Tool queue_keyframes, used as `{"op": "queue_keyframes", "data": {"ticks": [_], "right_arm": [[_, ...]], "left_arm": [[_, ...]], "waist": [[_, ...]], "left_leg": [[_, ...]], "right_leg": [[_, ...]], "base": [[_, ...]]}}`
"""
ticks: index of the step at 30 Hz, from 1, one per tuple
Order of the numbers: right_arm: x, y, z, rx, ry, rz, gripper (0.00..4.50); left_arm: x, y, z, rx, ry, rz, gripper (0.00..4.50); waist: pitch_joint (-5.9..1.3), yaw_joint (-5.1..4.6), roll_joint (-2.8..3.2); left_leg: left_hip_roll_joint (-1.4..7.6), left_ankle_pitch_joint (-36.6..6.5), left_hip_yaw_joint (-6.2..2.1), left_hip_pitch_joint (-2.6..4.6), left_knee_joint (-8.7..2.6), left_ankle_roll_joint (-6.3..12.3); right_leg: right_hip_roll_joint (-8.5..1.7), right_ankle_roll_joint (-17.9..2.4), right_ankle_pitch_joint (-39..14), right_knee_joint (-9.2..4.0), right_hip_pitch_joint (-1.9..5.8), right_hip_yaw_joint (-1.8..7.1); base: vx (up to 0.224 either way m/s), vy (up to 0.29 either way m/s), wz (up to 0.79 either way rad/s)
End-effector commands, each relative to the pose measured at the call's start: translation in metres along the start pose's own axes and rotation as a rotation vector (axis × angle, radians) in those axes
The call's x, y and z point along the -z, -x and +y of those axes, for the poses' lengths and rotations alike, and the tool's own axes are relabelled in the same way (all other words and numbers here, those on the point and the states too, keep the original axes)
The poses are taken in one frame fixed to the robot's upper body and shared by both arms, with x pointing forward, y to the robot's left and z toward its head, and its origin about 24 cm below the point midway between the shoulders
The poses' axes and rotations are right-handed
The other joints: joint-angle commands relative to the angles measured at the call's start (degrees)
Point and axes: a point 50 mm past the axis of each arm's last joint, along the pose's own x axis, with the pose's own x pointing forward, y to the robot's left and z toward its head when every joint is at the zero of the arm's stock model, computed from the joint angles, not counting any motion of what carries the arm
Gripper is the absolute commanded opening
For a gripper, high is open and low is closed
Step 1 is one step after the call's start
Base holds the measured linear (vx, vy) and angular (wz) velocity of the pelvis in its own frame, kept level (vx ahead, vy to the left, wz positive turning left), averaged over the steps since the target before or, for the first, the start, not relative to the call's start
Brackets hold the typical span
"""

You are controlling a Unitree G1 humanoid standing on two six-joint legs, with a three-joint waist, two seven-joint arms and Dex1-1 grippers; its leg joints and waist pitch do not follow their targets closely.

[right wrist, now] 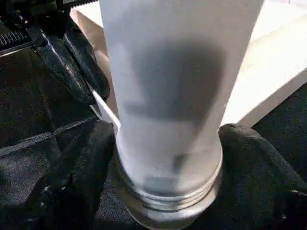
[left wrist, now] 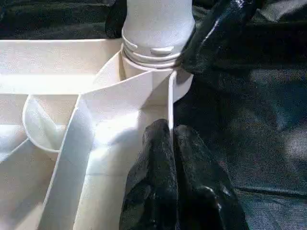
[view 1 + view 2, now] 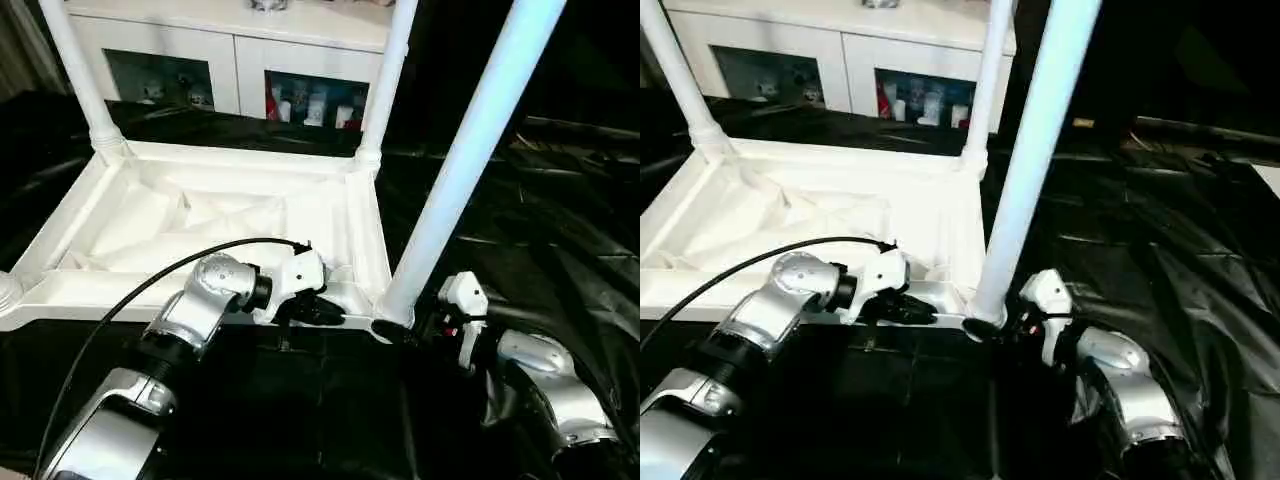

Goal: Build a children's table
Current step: Rotate leg to tighten

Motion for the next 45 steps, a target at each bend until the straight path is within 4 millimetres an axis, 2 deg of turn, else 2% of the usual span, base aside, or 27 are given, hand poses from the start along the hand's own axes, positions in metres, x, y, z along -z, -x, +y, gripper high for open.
{"op": "queue_keyframes", "data": {"ticks": [1,8,15,16,17,18,19,20,21,22,23,24,25,26,28,30,32,34,38,40,43,45], "right_arm": [[-0.005,0.0,-0.002,0.002,-0.002,-0.014,3.37],[-0.003,0.002,-0.001,-0.01,-0.013,-0.014,2.82],[0.0,0.002,-0.002,0.025,-0.05,-0.026,2.72],[0.006,-0.002,-0.011,0.159,-0.057,-0.005,2.7],[0.007,-0.003,-0.014,0.207,-0.058,0.001,2.7],[0.011,-0.008,-0.023,0.371,-0.089,0.005,2.7],[0.013,-0.011,-0.027,0.44,-0.121,0.001,2.69],[0.013,-0.012,-0.029,0.476,-0.143,-0.003,2.69],[0.014,-0.014,-0.031,0.529,-0.174,-0.011,2.69],[0.015,-0.018,-0.036,0.62,-0.225,-0.014,2.69],[0.015,-0.019,-0.036,0.637,-0.234,-0.013,2.69],[0.015,-0.022,-0.038,0.689,-0.26,-0.008,2.69],[0.015,-0.027,-0.039,0.736,-0.279,0.002,2.69],[0.015,-0.028,-0.039,0.738,-0.278,0.003,2.69],[0.013,-0.035,-0.037,0.756,-0.254,0.02,2.69],[0.01,-0.045,-0.035,0.762,-0.227,0.023,2.69],[0.006,-0.052,-0.032,0.753,-0.214,0.012,2.69],[0.002,-0.056,-0.028,0.68,-0.227,-0.036,3.25],[-0.004,-0.052,-0.027,0.625,-0.204,-0.086,3.59],[-0.005,-0.047,-0.03,0.617,-0.189,-0.094,3.81],[-0.004,-0.038,-0.033,0.553,-0.123,-0.058,4.04],[-0.004,-0.027,-0.032,0.418,-0.06,-0.025,4.04]], "left_arm": [[0.013,-0.001,-0.008,0.028,0.063,0.005,0.0],[0.014,-0.002,-0.009,0.038,0.066,0.005,0.0],[0.015,-0.006,-0.012,0.049,0.068,0.013,0.0],[0.017,-0.011,-0.01,0.001,0.076,0.034,0.0],[0.017,-0.013,-0.008,-0.021,0.082,0.042,0.0],[0.015,-0.022,-0.001,-0.111,0.114,0.042,0.0],[0.013,-0.027,0.001,-0.141,0.132,0.039,0.0],[0.011,-0.03,0.002,-0.154,0.143,0.035,0.0],[0.009,-0.034,0.005,-0.177,0.148,0.037,0.0],[0.004,-0.043,0.009,-0.23,0.171,0.041,0.0],[0.003,-0.044,0.009,-0.241,0.176,0.041,0.0],[-0.001,-0.051,0.012,-0.279,0.195,0.042,0.0],[-0.006,-0.059,0.015,-0.325,0.223,0.044,0.0],[-0.006,-0.06,0.015,-0.328,0.225,0.044,0.0],[-0.012,-0.067,0.017,-0.361,0.239,0.045,0.0],[-0.016,-0.074,0.019,-0.385,0.245,0.054,0.0],[-0.017,-0.077,0.02,-0.398,0.24,0.07,0.0],[-0.016,-0.076,0.02,-0.399,0.236,0.085,0.0],[-0.007,-0.071,0.02,-0.383,0.236,0.127,0.0],[-0.002,-0.067,0.019,-0.367,0.239,0.146,0.0],[0.006,-0.061,0.017,-0.322,0.238,0.172,0.0],[0.017,-0.051,0.011,-0.228,0.222,0.221,0.0]], "waist": [[-2.6,0.15,-0.45],[-2.67,0.14,-0.42],[-2.69,0.05,-0.47],[-2.64,-0.01,-0.43],[-2.51,-0.24,-0.32],[-2.5,-0.63,-0.28],[-2.43,-0.84,-0.33],[-2.4,-1.19,-0.37],[-2.45,-1.16,-0.4],[-2.45,-1.22,-0.14],[-2.42,-1.26,-0.16],[-2.66,-1.14,0.08],[-2.63,-1.22,0.07],[-2.74,-1.12,-0.13],[-2.82,-0.99,-0.04],[-2.82,-0.95,-0.12],[-3.02,-0.74,-0.14],[-3.06,-0.54,-0.11],[-3.17,-0.43,-0.17],[-3.09,-0.44,-0.42],[-2.91,-0.57,-0.41],[-2.88,-0.41,-0.57]], "left_leg": [[3.82,-12.6,-1.76,0.26,-3.92,3.41],[3.75,-11.8,-1.69,0.3,-3.78,3.71],[3.72,-11.1,-1.64,0.28,-3.7,4.09],[3.77,-11.4,-1.65,0.3,-3.75,3.82],[3.68,-12.6,-1.72,0.37,-3.9,3.04],[3.75,-14.1,-1.88,0.38,-4.05,1.69],[3.6,-15.1,-1.89,0.62,-4.07,1.17],[3.55,-16.8,-2.16,0.61,-4.16,0.02],[3.56,-17.0,-2.3,0.54,-4.19,-0.15],[3.74,-17.4,-2.33,0.65,-4.35,-0.19],[3.69,-18.0,-2.25,0.81,-4.34,-0.37],[3.66,-18.1,-2.31,1.06,-4.25,-0.68],[3.63,-18.1,-2.22,0.95,-4.24,-0.73],[3.55,-17.5,-2.24,0.79,-4.24,-0.59],[3.54,-16.4,-2.0,0.8,-4.13,0.16],[3.4,-16.1,-1.94,0.72,-4.06,0.59],[3.36,-14.6,-1.89,0.67,-3.93,1.25],[3.4,-14.0,-1.8,0.72,-3.85,1.8],[3.58,-12.0,-1.86,0.44,-3.84,3.22],[3.53,-12.2,-1.76,0.42,-3.77,3.89],[3.49,-13.6,-1.9,0.25,-3.89,3.57],[3.54,-13.7,-1.91,0.22,-3.84,3.98]], "right_leg": [[-4.71,-11.3,-15.0,-4.79,2.26,2.89],[-4.7,-11.6,-14.1,-4.71,2.35,2.88],[-4.64,-12.2,-12.4,-4.53,2.4,2.83],[-4.68,-12.2,-13.1,-4.6,2.3,2.85],[-4.68,-11.9,-15.3,-4.82,2.05,2.78],[-4.73,-11.3,-18.2,-4.97,1.99,2.76],[-4.74,-11.0,-20.1,-5.33,1.75,2.7],[-4.73,-10.2,-23.4,-5.5,1.84,2.59],[-4.84,-9.6,-24.4,-5.6,1.99,2.57],[-4.81,-9.1,-23.6,-5.76,1.73,2.74],[-4.71,-9.1,-23.7,-5.85,1.54,2.74],[-4.82,-9.4,-22.9,-5.76,1.62,2.75],[-4.71,-9.6,-22.2,-5.73,1.62,2.76],[-4.77,-9.6,-20.9,-5.71,1.9,2.72],[-4.67,-10.0,-18.0,-5.63,1.85,2.83],[-4.58,-10.2,-17.3,-5.59,1.94,2.79],[-4.7,-10.6,-15.1,-5.39,2.21,2.78],[-4.71,-10.7,-14.1,-5.32,2.23,2.81],[-4.74,-12.0,-10.1,-4.79,2.59,2.73],[-4.71,-12.3,-10.3,-4.89,2.65,2.68],[-4.81,-11.3,-15.1,-5.36,2.74,2.59],[-4.93,-10.5,-16.3,-5.54,2.77,2.68]], "base": [[0.0,0.0,0.0],[0.0,0.0,0.0],[0.0,0.0,0.0],[0.0,0.0,0.0],[0.0,0.0,0.0],[0.0,0.0,0.0],[0.0,0.0,0.0],[-0.05,0.016,-0.04],[-0.05,0.016,-0.04],[0.0,0.0,0.0],[0.0,0.0,0.0],[0.0,0.0,0.0],[0.0,0.0,0.0],[0.0,0.0,0.0],[0.0,0.0,0.0],[0.0,0.0,0.0],[0.0,0.0,0.0],[0.0,0.0,0.0],[0.0,0.0,0.0],[0.0,0.0,0.0],[0.0,0.0,0.0],[0.0,0.0,0.0]]}}
